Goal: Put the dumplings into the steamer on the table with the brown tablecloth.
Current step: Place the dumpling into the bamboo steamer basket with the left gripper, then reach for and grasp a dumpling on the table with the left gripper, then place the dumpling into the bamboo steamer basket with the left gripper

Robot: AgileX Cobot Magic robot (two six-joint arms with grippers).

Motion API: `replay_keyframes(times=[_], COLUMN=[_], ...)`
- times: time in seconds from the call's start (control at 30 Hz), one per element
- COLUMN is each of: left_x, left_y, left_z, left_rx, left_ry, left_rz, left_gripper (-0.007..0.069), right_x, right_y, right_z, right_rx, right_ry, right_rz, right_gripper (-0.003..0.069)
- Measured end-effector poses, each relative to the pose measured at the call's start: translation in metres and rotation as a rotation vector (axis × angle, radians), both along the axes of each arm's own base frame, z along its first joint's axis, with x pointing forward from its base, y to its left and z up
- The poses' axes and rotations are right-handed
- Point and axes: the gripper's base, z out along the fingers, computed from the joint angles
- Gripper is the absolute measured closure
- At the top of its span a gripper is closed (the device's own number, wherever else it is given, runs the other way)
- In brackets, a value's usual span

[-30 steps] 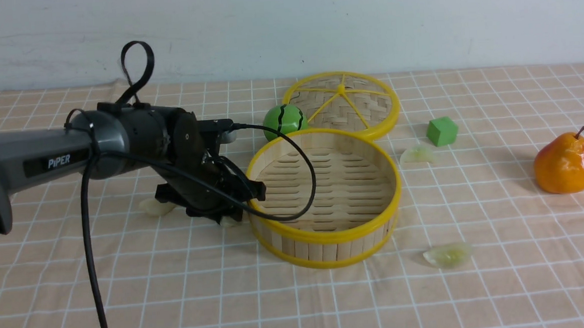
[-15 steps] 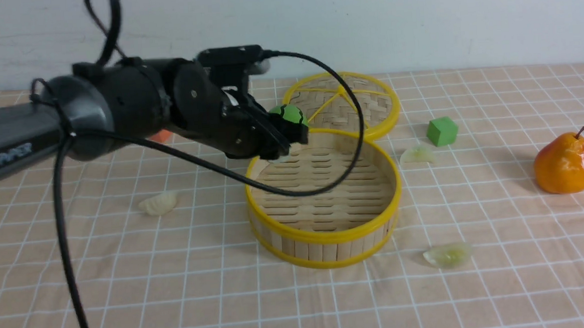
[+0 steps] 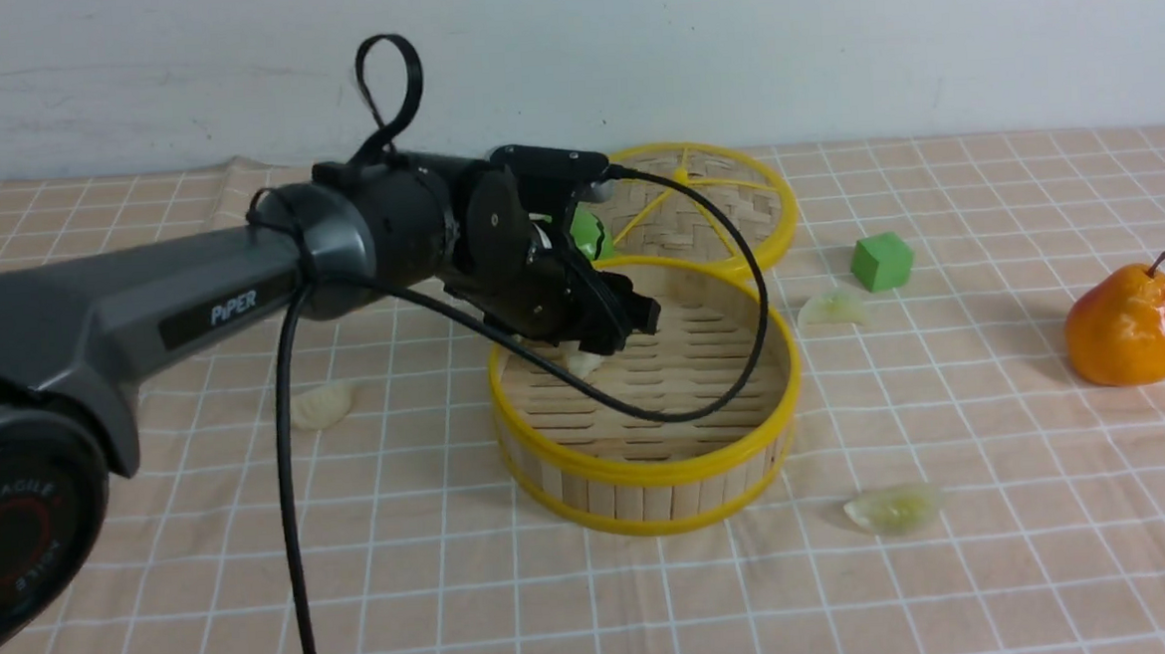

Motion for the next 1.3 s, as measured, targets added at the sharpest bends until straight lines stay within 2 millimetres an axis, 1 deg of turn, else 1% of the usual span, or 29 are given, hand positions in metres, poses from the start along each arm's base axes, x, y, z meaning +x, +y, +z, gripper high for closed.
replay_keyframes(times=[0.03, 0.07, 0.1, 0.13, 0.17, 0.2, 0.27, 0.3, 0.33, 0.37, 0.4, 0.43, 0.47, 0.5, 0.57, 0.6, 0.67, 0.8, 0.83, 0.87, 0.93, 0.97, 1.0, 1.03, 1.07, 1.1, 1.23, 1.27, 1.3], left_x=[-0.001, -0.005, -0.008, -0.010, -0.010, -0.012, -0.009, -0.009, -0.003, 0.001, 0.003, 0.005, 0.007, 0.009, 0.010, 0.014, 0.020, 0.031, 0.031, 0.033, 0.032, 0.031, 0.030, 0.030, 0.030, 0.030, 0.025, 0.020, 0.014], left_y=[0.001, 0.006, 0.013, 0.021, 0.024, 0.040, 0.075, 0.079, 0.105, 0.121, 0.134, 0.139, 0.153, 0.159, 0.160, 0.159, 0.156, 0.154, 0.154, 0.154, 0.154, 0.154, 0.154, 0.154, 0.154, 0.153, 0.148, 0.143, 0.135], left_z=[0.004, 0.029, 0.046, 0.058, 0.062, 0.079, 0.091, 0.091, 0.086, 0.078, 0.067, 0.064, 0.044, 0.032, 0.024, 0.009, -0.006, -0.032, -0.036, -0.049, -0.060, -0.064, -0.064, -0.064, -0.064, -0.064, -0.058, -0.049, -0.036], left_rx=[0.008, 0.065, 0.108, 0.147, 0.163, 0.209, 0.266, 0.269, 0.281, 0.282, 0.283, 0.286, 0.294, 0.304, 0.308, 0.324, 0.328, 0.331, 0.333, 0.341, 0.351, 0.350, 0.347, 0.344, 0.334, 0.320, 0.296, 0.274, 0.248], left_ry=[-0.005, -0.022, -0.042, -0.052, -0.063, -0.087, -0.069, -0.060, -0.019, 0.019, 0.060, 0.069, 0.132, 0.160, 0.178, 0.189, 0.182, 0.183, 0.189, 0.220, 0.266, 0.289, 0.293, 0.299, 0.308, 0.316, 0.345, 0.357, 0.348], left_rz=[-0.004, -0.021, -0.021, -0.013, -0.009, 0.025, 0.121, 0.132, 0.196, 0.229, 0.245, 0.249, 0.236, 0.212, 0.189, 0.135, 0.100, 0.081, 0.080, 0.074, 0.067, 0.072, 0.076, 0.085, 0.098, 0.124, 0.154, 0.154, 0.142], left_gripper=[0.0116, 0.0092, 0.0085, 0.0083, 0.0083, 0.0085, 0.0103, 0.0105, 0.0125, 0.0137, 0.0149, 0.0152, 0.0161, 0.0165, 0.0166, 0.0167, 0.0167, 0.0167, 0.0168, 0.0176, 0.0202, 0.0239, 0.0255, 0.0293, 0.0350, 0.0438, 0.0430, 0.0430, 0.0430], right_x=[0.000, 0.000, 0.000, 0.000, 0.000, 0.000, 0.000, 0.000, 0.000, 0.000, 0.000, 0.000, 0.000, 0.000, 0.000, 0.001, 0.001, 0.001, 0.001, 0.001, 0.001, 0.001, 0.001, 0.001, 0.001, 0.001, 0.001, 0.001, 0.001], right_y=[0.000, 0.000, 0.000, 0.000, 0.000, 0.000, 0.000, 0.000, 0.000, 0.001, 0.001, 0.001, 0.001, 0.001, 0.001, 0.001, 0.001, 0.001, 0.001, 0.001, 0.001, 0.001, 0.001, 0.001, 0.001, 0.001, 0.001, 0.001, 0.001], right_z=[0.000, 0.000, 0.000, 0.000, 0.000, 0.000, 0.000, 0.000, 0.000, 0.000, 0.000, 0.000, 0.001, 0.001, 0.001, 0.001, 0.002, 0.002, 0.002, 0.002, 0.002, 0.002, 0.002, 0.002, 0.002, 0.002, 0.002, 0.002, 0.002], right_rx=[0.000, 0.002, 0.003, 0.004, 0.005, 0.005, 0.010, 0.010, 0.015, 0.022, 0.024, 0.026, 0.028, 0.028, 0.028, 0.029, 0.031, 0.032, 0.032, 0.032, 0.032, 0.033, 0.033, 0.033, 0.033, 0.033, 0.033, 0.033, 0.033], right_ry=[0.000, 0.000, 0.000, -0.001, -0.001, -0.004, -0.005, -0.005, -0.005, -0.004, -0.004, -0.004, -0.004, -0.005, -0.008, -0.015, -0.019, -0.019, -0.019, -0.020, -0.020, -0.021, -0.021, -0.021, -0.022, -0.023, -0.026, -0.026, -0.026], right_rz=[0.000, 0.000, -0.001, -0.001, -0.001, -0.001, -0.002, -0.002, -0.003, -0.004, -0.005, -0.005, -0.005, -0.005, -0.005, -0.005, -0.004, -0.005, -0.005, -0.005, -0.005, -0.005, -0.005, -0.005, -0.005, -0.005, -0.004, -0.004, -0.004], right_gripper=[0.0627, 0.0627, 0.0627, 0.0627, 0.0627, 0.0627, 0.0627, 0.0626, 0.0625, 0.0625, 0.0624, 0.0624, 0.0624, 0.0622, 0.0621, 0.0619, 0.0617, 0.0612, 0.0612, 0.0609, 0.0609, 0.0609, 0.0609, 0.0608, 0.0607, 0.0606, 0.0606, 0.0605, 0.0604])
